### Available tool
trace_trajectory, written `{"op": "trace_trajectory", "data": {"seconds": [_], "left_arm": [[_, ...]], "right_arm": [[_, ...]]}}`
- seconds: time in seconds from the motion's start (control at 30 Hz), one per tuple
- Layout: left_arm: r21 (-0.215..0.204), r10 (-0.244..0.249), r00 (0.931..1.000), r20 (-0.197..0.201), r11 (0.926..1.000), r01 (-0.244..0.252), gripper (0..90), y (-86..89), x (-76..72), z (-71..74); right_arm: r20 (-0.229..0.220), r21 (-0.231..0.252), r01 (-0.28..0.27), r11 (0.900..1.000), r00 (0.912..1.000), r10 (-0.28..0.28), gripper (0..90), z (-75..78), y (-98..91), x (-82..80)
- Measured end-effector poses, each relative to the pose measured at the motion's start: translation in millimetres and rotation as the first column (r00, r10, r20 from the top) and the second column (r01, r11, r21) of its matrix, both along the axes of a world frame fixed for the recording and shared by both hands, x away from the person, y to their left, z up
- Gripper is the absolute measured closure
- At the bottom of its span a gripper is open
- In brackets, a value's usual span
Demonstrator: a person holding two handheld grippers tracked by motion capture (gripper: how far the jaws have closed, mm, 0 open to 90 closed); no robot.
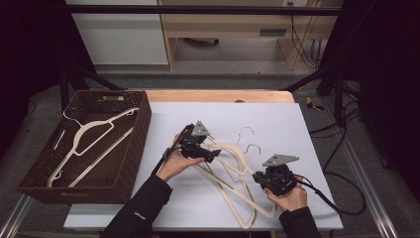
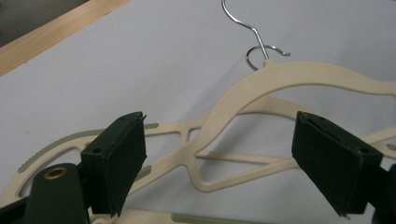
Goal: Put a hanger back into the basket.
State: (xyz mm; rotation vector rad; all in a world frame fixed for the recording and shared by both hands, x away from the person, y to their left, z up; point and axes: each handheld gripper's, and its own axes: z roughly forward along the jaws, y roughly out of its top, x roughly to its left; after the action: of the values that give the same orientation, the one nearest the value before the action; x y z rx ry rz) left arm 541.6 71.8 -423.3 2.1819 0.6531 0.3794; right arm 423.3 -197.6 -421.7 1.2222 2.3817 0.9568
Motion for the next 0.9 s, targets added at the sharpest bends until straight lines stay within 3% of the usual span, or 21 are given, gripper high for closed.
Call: {"op": "trace_trajectory", "data": {"seconds": [0.37,0.43,0.57,0.77,0.9], "left_arm": [[0.058,-0.007,1.0,0.005,0.9983,0.007,26.2,-12.4,13.5,-17.2],[0.083,-0.023,0.9996,0.016,0.9963,0.021,28.8,-14.8,13.5,-19.7],[0.092,-0.025,0.9991,0.035,0.9955,0.022,33.5,-19.1,14.9,-24.4],[0.119,-0.056,0.9978,0.037,0.9916,0.051,46.1,-20.8,15.6,-27.4],[0.134,-0.084,0.9955,0.044,0.988,0.078,61.6,-19.9,9.7,-21.5]], "right_arm": [[0.004,-0.002,-0.028,0.9996,0.9996,0.028,80.0,1.4,0.6,-0.3],[0.006,-0.003,-0.025,0.9997,0.9997,0.025,80.0,1.9,1.2,-1.0],[0.013,-0.003,-0.034,0.9994,0.9993,0.034,80.0,2.0,1.6,-1.3],[0.014,0.004,-0.043,0.9991,0.999,0.043,80.0,2.8,2.4,-2.2],[0.008,0.009,-0.056,0.9984,0.9984,0.056,80.1,3.3,1.5,-2.0]]}}
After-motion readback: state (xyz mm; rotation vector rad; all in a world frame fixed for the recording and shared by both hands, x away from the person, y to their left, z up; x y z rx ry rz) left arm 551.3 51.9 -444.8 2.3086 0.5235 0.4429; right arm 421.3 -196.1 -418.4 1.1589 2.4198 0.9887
